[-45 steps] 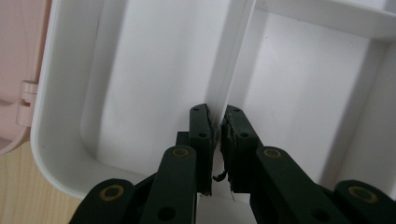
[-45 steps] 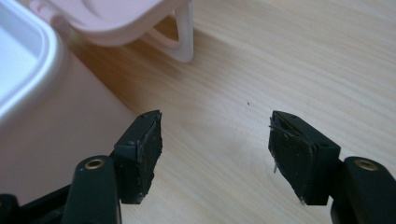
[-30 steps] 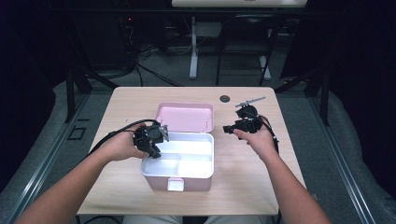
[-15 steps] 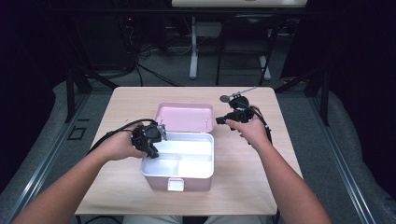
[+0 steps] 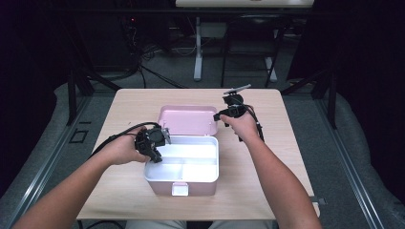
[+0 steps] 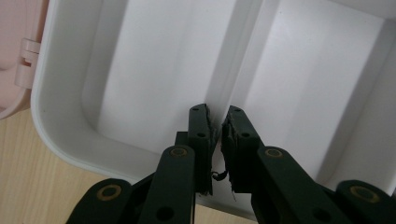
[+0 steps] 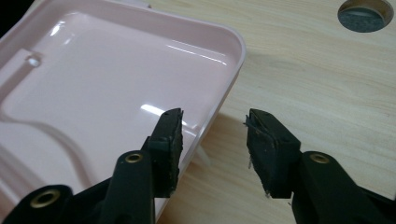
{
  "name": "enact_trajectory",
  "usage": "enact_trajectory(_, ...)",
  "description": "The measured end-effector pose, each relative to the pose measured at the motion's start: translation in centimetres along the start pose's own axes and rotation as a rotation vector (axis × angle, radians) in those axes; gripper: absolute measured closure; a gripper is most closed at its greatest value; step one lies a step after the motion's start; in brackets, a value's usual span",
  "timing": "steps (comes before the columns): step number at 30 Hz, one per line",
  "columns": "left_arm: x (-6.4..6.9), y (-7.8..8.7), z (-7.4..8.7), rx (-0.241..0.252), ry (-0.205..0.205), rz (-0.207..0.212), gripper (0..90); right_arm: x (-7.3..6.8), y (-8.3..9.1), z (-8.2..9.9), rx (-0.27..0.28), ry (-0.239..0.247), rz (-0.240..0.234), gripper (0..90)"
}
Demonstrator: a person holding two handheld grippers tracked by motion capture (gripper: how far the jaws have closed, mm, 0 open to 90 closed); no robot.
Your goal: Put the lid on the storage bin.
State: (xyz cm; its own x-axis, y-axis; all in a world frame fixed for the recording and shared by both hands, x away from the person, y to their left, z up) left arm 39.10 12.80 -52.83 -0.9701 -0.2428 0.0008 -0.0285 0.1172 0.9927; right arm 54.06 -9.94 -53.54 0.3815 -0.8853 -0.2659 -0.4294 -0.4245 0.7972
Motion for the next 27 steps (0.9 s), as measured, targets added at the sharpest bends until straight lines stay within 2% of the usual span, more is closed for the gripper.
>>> enact_trajectory(3, 0.0, 0.0, 0.0, 0.001, -0.002, 0.004, 82.2, -0.1, -0.6, -0.4, 0.008, -0.032, -0.005, 59.1)
enact_trajectory(6, 0.0, 0.0, 0.0, 0.001, -0.006, 0.004, 82.2, 0.0, -1.0, -0.8, 0.017, -0.030, 0.021, 63.1)
enact_trajectory(11, 0.0, 0.0, 0.0, -0.009, -0.009, 0.007, 82.1, 0.2, -1.4, -1.0, 0.003, -0.068, 0.031, 67.9)
enact_trajectory(17, 0.0, -0.1, -0.1, -0.022, -0.014, 0.003, 82.2, 0.5, -1.8, -1.1, -0.002, -0.119, 0.031, 68.8)
enact_trajectory(23, 0.0, -0.1, -0.2, -0.026, -0.020, -0.001, 82.3, 0.1, -2.6, -0.8, -0.033, -0.115, 0.023, 69.4)
enact_trajectory(27, 0.0, -0.1, -0.2, -0.029, -0.024, -0.005, 82.4, -0.1, -3.0, -0.8, -0.047, -0.132, 0.016, 70.1)
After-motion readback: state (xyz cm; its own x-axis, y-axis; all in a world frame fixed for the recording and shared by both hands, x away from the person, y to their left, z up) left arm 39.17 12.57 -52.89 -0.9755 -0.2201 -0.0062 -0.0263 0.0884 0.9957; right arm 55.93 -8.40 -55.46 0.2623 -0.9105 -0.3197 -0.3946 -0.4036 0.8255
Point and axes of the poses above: each handheld gripper's, and its own axes: y roughly backward along the jaws, z roughly out of its underside, x roughly to its right, the point moved 9 cm from there along -y, roughly forward along the jaws, and after that the axes turned 3 degrees about -x, right-handed, at the moved point
